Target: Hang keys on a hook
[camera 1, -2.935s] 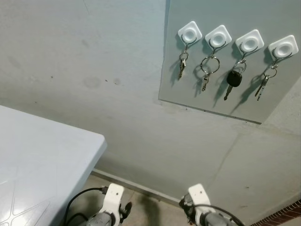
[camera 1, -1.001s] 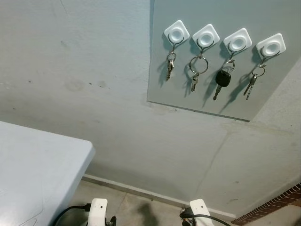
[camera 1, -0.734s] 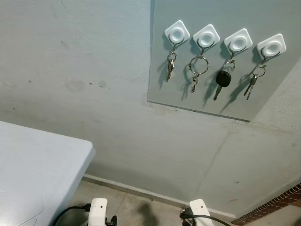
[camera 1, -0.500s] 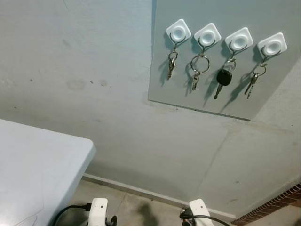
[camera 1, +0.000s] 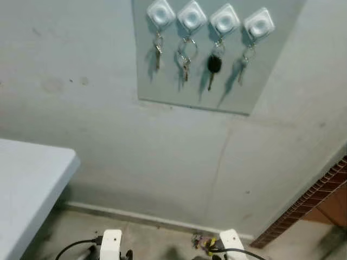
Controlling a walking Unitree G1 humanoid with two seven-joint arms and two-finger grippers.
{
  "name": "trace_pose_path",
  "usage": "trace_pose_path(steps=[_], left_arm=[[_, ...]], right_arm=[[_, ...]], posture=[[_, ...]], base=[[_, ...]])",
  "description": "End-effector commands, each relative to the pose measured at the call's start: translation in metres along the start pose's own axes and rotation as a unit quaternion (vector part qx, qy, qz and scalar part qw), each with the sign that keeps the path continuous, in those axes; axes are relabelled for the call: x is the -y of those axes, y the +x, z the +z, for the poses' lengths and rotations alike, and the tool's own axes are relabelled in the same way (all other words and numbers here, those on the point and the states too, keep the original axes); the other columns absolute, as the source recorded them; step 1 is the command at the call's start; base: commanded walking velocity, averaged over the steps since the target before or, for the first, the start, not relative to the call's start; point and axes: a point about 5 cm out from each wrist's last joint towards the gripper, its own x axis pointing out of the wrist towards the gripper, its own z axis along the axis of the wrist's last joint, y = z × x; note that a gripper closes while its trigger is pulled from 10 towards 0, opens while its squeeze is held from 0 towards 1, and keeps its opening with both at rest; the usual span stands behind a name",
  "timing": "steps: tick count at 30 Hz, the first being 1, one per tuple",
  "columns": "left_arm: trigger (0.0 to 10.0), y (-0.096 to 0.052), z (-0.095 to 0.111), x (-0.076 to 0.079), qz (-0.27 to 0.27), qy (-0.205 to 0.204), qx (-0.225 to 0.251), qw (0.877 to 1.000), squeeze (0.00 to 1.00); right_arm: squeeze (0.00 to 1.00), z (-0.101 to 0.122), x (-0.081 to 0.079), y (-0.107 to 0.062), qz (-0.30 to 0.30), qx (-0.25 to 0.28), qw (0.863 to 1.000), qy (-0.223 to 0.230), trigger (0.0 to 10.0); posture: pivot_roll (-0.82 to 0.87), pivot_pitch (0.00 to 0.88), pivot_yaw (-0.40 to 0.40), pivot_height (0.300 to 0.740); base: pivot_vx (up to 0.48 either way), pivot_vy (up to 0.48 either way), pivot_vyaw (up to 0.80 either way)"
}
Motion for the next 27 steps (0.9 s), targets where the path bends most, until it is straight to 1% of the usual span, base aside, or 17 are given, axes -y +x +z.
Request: trace_pose_path(steps=[1, 2, 3, 5, 6, 7, 8, 12, 14, 16, 19, 23, 27], left_arm=[[10.0, -0.0017, -0.0076, -0.001, 0.002, -0.006, -0.014, 1.0, 0.0], [10.0, -0.0016, -0.0073, -0.0005, 0.0, -0.022, -0.012, 1.0, 0.0], [10.0, -0.0015, -0.0071, -0.0004, 0.0, -0.023, -0.013, 1.0, 0.0], [10.0, -0.0014, -0.0072, -0.0013, 0.005, -0.003, -0.017, 1.0, 0.0], [10.0, -0.0014, -0.0072, -0.0013, 0.005, -0.003, -0.017, 1.0, 0.0], [10.0, -0.0013, -0.0066, -0.0019, 0.008, -0.008, -0.015, 1.0, 0.0], [10.0, -0.0013, -0.0063, -0.0022, 0.01, -0.01, -0.013, 1.0, 0.0], [10.0, -0.0013, -0.0063, -0.0022, 0.01, -0.01, -0.013, 1.0, 0.0], [10.0, -0.0015, -0.0067, -0.0037, 0.007, -0.009, -0.016, 1.0, 0.0], [10.0, -0.0016, -0.007, -0.0034, 0.006, -0.009, -0.016, 1.0, 0.0], [10.0, -0.0017, -0.0081, -0.0029, 0.007, -0.018, -0.018, 1.0, 0.0], [10.0, -0.0015, -0.0083, 0.0002, 0.003, -0.011, -0.019, 1.0, 0.0], [10.0, -0.0015, -0.0085, 0.0006, 0.003, -0.009, -0.02, 1.0, 0.0]], right_arm=[[0.0, -0.0065, -0.0029, -0.0006, 0.004, -0.012, 1.0, 0.005, 10.0], [0.0, -0.0066, -0.0029, -0.0006, 0.004, -0.012, 1.0, 0.005, 10.0], [0.0, -0.0068, -0.0028, -0.0007, 0.004, -0.012, 1.0, 0.005, 10.0], [0.0, -0.0066, -0.0027, -0.0007, 0.002, -0.011, 1.0, 0.004, 10.0], [0.0, -0.0066, -0.0027, -0.0007, 0.002, -0.011, 1.0, 0.004, 10.0], [0.0, -0.0089, 0.0005, -0.0014, -0.005, -0.017, 0.999, 0.028, 10.0], [0.0, -0.0098, 0.0018, -0.0017, -0.008, -0.019, 0.999, 0.038, 10.0], [0.0, -0.0098, 0.0019, -0.0017, -0.008, -0.019, 0.999, 0.039, 10.0], [0.0, -0.0097, 0.0036, -0.0025, -0.007, -0.006, 0.998, 0.056, 10.0], [0.0, -0.0102, 0.0039, -0.0026, -0.009, -0.007, 0.998, 0.06, 10.0], [0.0, -0.0109, 0.0037, -0.0026, -0.009, -0.01, 0.998, 0.061, 10.0], [0.0, -0.0103, 0.0031, -0.0024, -0.007, -0.01, 0.998, 0.057, 10.0], [0.0, -0.0104, 0.0029, -0.0024, -0.006, -0.01, 0.998, 0.057, 10.0]], posture=[[-0.14, 0.0, -0.024, 0.649], [-0.14, 0.0, -0.024, 0.649], [-0.14, 0.0, -0.024, 0.649], [-0.14, 0.0, -0.024, 0.649], [-0.14, 0.0, -0.024, 0.649], [-0.13, 0.0, -0.027, 0.649], [-0.13, 0.0, -0.027, 0.649], [-0.13, 0.0, -0.027, 0.649], [-0.13, 0.0, -0.024, 0.668], [-0.13, 0.0, -0.024, 0.678], [-0.13, 0.0, -0.024, 0.697], [-0.14, 0.0, -0.026, 0.732], [-0.13, 0.0, -0.026, 0.74]], base=[[0.0, 0.0, 0.0], [0.0, 0.0, 0.0], [0.0, 0.0, 0.0], [0.0, 0.0, 0.0], [0.0, 0.0, 0.0], [0.0, 0.0, 0.0], [0.0, 0.0, 0.0], [0.0, 0.0, 0.0], [0.0, 0.0, 0.0], [0.0, 0.0, 0.0], [0.0, 0.0, 0.0], [0.0, 0.0, 0.0], [0.0, 0.0, 0.0]])
